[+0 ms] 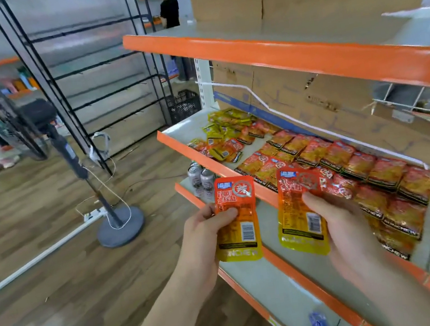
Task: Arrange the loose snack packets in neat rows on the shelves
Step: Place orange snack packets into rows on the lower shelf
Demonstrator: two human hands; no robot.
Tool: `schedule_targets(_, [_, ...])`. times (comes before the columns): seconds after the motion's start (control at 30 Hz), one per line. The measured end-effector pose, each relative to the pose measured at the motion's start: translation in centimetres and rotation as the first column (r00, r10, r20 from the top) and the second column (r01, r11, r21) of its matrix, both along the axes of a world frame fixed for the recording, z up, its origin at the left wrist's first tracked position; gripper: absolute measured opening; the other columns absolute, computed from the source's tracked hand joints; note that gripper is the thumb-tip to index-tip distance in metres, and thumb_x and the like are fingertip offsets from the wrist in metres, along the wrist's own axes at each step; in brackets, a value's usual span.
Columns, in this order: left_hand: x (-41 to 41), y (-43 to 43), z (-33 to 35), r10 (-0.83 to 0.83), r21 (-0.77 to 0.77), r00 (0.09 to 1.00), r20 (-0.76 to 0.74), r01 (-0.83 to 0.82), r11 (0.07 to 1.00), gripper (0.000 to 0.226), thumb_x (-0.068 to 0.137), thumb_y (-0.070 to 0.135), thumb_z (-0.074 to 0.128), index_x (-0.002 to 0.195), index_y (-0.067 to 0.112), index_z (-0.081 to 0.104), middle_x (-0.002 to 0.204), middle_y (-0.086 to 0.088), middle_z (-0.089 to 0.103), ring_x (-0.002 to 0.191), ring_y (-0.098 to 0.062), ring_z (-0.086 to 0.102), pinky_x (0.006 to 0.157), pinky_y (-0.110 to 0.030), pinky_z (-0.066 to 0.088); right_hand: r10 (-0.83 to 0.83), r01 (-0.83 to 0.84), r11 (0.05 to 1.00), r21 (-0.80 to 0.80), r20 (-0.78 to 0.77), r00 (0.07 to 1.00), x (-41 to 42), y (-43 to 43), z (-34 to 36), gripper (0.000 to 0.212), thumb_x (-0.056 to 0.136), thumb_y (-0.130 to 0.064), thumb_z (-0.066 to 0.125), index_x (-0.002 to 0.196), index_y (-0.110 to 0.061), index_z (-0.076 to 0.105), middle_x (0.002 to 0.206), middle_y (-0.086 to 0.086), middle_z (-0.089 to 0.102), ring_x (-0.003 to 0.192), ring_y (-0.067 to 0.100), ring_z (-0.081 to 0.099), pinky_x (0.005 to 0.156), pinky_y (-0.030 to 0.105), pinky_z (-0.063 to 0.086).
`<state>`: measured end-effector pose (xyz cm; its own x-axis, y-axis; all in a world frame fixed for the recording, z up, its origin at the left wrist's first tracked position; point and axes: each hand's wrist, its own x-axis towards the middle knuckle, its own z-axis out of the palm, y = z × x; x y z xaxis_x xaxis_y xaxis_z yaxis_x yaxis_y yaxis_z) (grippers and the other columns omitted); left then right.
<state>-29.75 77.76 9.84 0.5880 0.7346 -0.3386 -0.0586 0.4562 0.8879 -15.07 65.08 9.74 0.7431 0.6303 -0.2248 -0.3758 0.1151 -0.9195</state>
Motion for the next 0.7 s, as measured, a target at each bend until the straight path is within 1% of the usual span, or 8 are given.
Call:
schedule_targets(0.07, [0.7, 0.8, -0.1, 0.010, -0.019, 1.000, 0.004, -0.010, 1.000, 0.027, 0.083, 0.005, 0.068, 0.110, 0.001, 0.067, 0.098, -0.019, 0.075, 0.077, -0.030, 0.073, 0.062, -0.035, 0.058, 0.016, -0.016, 1.000, 0.002, 0.012, 1.000, 0.7, 1.1, -0.4, 0.014, 0.093, -0.013, 0.062, 0.089, -0.015, 0.076, 0.080, 0.003, 0.076, 0.065, 0.017, 0.073, 0.056, 0.032, 0.057])
schedule_targets(0.17, [1.7, 2.3, 0.0, 0.020, -0.037, 1.000, 0.002, -0.020, 0.999, 0.041, 0.072, 0.012, 0.072, 0.111, 0.002, 0.067, 0.098, -0.019, 0.075, 0.078, -0.030, 0.074, 0.064, -0.036, 0.058, 0.061, -0.061, 0.998, 0.005, 0.025, 0.998, 1.8, 3.2, -0.6, 0.034, 0.094, -0.012, 0.060, 0.070, -0.027, 0.079, 0.072, 0.001, 0.074, 0.059, 0.014, 0.070, 0.059, 0.033, 0.057])
schedule_targets(0.23, [2.3, 3.4, 0.2, 0.031, -0.040, 0.999, -0.012, -0.032, 0.999, 0.033, 0.077, 0.009, 0.070, 0.109, 0.003, 0.067, 0.096, -0.018, 0.076, 0.077, -0.029, 0.074, 0.065, -0.036, 0.058, 0.092, -0.093, 0.996, 0.003, 0.020, 0.996, 2.6, 4.9, -0.3, 0.026, 0.094, -0.014, 0.061, 0.078, -0.023, 0.079, 0.077, 0.005, 0.076, 0.064, 0.017, 0.071, 0.062, 0.036, 0.057])
schedule_targets(0.3, [2.8, 4.5, 0.6, 0.054, -0.052, 0.998, -0.021, -0.055, 0.997, 0.026, 0.083, 0.007, 0.067, 0.109, 0.002, 0.067, 0.094, -0.017, 0.076, 0.073, -0.028, 0.073, 0.062, -0.035, 0.058, 0.098, -0.098, 0.995, 0.003, 0.000, 0.995, 3.5, 6.6, -0.2, 0.015, 0.093, -0.018, 0.064, 0.101, -0.012, 0.074, 0.095, 0.014, 0.076, 0.078, 0.025, 0.073, 0.074, 0.043, 0.058])
schedule_targets(0.37, [3.2, 5.5, 0.9, 0.081, -0.062, 0.996, -0.024, -0.083, 0.995, 0.028, 0.082, 0.009, 0.067, 0.109, 0.002, 0.067, 0.092, -0.016, 0.075, 0.070, -0.026, 0.072, 0.057, -0.033, 0.057, 0.105, -0.105, 0.994, 0.007, -0.022, 0.994, 4.2, 8.2, -0.2, 0.026, 0.092, -0.019, 0.065, 0.114, -0.006, 0.068, 0.105, 0.020, 0.073, 0.087, 0.030, 0.071, 0.079, 0.049, 0.058])
schedule_targets(0.5, [3.7, 7.1, 1.3, 0.133, -0.072, 0.991, -0.016, -0.134, 0.988, 0.018, 0.087, 0.009, 0.063, 0.104, 0.006, 0.069, 0.086, -0.012, 0.074, 0.064, -0.021, 0.071, 0.051, -0.029, 0.055, 0.161, -0.160, 0.987, 0.019, -0.054, 0.986, 5.1, 10.8, -0.6, 0.025, 0.093, -0.016, 0.064, 0.114, -0.004, 0.066, 0.094, 0.014, 0.074, 0.069, 0.022, 0.071, 0.050, 0.029, 0.055])
schedule_targets(0.63, [4.3, 8.2, 1.4, 0.175, -0.101, 0.985, -0.012, -0.175, 0.979, 0.011, 0.089, 0.010, 0.063, 0.098, 0.009, 0.068, 0.082, -0.008, 0.075, 0.062, -0.018, 0.071, 0.051, -0.026, 0.054, 0.242, -0.242, 0.970, 0.009, -0.048, 0.969, 6.0, 12.3, -1.5, 0.022, 0.096, -0.015, 0.060, 0.116, -0.009, 0.066, 0.086, 0.002, 0.075, 0.065, 0.008, 0.071, 0.051, 0.024, 0.056])
schedule_targets(0.7, [4.4, 8.7, 1.2, 0.182, -0.120, 0.983, -0.017, -0.182, 0.976, 0.010, 0.090, 0.011, 0.062, 0.098, 0.011, 0.068, 0.080, -0.007, 0.074, 0.061, -0.017, 0.070, 0.051, -0.025, 0.054, 0.290, -0.290, 0.957, 0.012, -0.050, 0.956, 6.5, 12.9, -1.6, 0.018, 0.099, -0.007, 0.054, 0.106, -0.014, 0.068, 0.077, -0.007, 0.072, 0.060, -0.001, 0.067, 0.052, 0.017, 0.054])
